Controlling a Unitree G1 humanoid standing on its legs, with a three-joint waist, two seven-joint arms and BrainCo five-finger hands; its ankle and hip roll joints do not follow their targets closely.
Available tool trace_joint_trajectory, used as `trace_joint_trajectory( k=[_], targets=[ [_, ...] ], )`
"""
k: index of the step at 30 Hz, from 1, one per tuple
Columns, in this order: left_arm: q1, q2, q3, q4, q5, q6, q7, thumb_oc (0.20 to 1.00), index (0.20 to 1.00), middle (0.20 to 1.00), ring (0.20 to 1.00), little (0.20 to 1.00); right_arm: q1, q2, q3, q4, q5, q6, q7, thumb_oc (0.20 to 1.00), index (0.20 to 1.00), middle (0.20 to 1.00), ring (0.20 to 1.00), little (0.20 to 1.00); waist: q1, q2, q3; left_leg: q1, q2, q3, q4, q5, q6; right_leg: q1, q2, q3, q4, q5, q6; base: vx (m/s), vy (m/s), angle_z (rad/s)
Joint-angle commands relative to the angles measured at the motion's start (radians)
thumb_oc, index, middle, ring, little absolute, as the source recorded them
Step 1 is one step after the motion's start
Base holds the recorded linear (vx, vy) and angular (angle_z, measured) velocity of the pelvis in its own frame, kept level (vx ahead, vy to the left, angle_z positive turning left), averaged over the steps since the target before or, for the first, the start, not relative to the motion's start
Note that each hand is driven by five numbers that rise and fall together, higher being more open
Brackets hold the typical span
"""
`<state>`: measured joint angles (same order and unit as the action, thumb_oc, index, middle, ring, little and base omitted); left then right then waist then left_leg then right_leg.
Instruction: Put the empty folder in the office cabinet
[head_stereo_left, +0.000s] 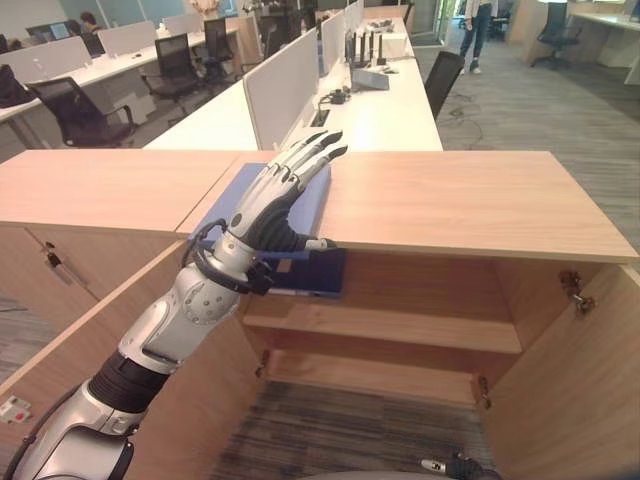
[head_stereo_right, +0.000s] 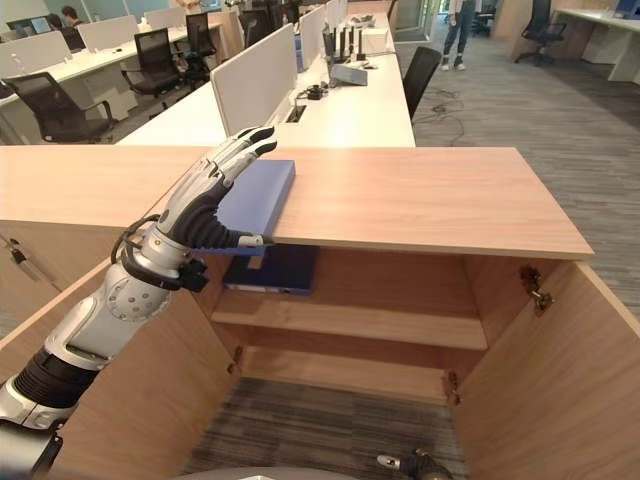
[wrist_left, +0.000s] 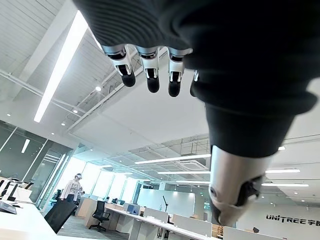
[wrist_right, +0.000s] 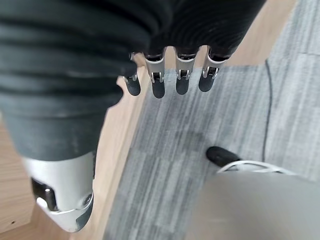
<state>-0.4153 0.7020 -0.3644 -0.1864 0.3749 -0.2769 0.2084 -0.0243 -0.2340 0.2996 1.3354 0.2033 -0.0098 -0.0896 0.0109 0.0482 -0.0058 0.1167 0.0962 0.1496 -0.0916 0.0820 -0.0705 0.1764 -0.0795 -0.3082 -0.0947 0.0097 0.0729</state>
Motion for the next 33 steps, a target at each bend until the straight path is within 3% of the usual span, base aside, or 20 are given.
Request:
trace_joint_trajectory(
  k=[1,17,26,33],
  targets=[
    [-0.021,0.030,0.023,0.033,0.038,0.023,0.006,1.000,1.000,1.000,1.000,1.000,-0.046,0.045,-0.018,0.027,0.006,-0.008,-0.006,1.000,1.000,1.000,1.000,1.000,0.013,-0.055,0.022,0.032,-0.011,-0.012,0.004,-0.102,-0.010,0.011,-0.034,0.039,0.007,-0.023,0.055,0.02,0.021,-0.15],
    [0.120,0.016,0.145,0.234,0.225,0.135,0.082,1.000,1.000,1.000,1.000,1.000,-0.032,0.047,-0.032,0.030,-0.007,0.004,0.002,1.000,1.000,1.000,1.000,1.000,0.013,-0.059,0.018,0.056,-0.013,0.012,0.004,-0.116,-0.007,0.019,-0.039,0.057,0.007,-0.021,0.054,0.01,0.008,-0.05],
    [0.051,0.013,0.050,0.395,0.420,0.200,0.163,1.000,1.000,1.000,1.000,1.000,-0.037,0.042,-0.020,0.026,-0.006,-0.004,-0.015,1.000,1.000,1.000,1.000,1.000,0.000,-0.059,0.019,0.057,-0.015,0.020,0.004,-0.117,-0.007,0.018,-0.041,0.063,0.007,-0.019,0.058,-0.01,-0.002,-0.04],
    [-0.025,-0.008,-0.038,0.482,0.467,0.203,0.209,1.000,1.000,1.000,1.000,1.000,-0.036,0.036,-0.016,0.034,0.009,-0.015,-0.029,1.000,1.000,1.000,1.000,1.000,-0.011,-0.057,0.015,0.060,-0.017,0.024,0.004,-0.119,-0.005,0.015,-0.042,0.068,0.007,-0.016,0.059,0.00,0.000,0.00]
  ],
)
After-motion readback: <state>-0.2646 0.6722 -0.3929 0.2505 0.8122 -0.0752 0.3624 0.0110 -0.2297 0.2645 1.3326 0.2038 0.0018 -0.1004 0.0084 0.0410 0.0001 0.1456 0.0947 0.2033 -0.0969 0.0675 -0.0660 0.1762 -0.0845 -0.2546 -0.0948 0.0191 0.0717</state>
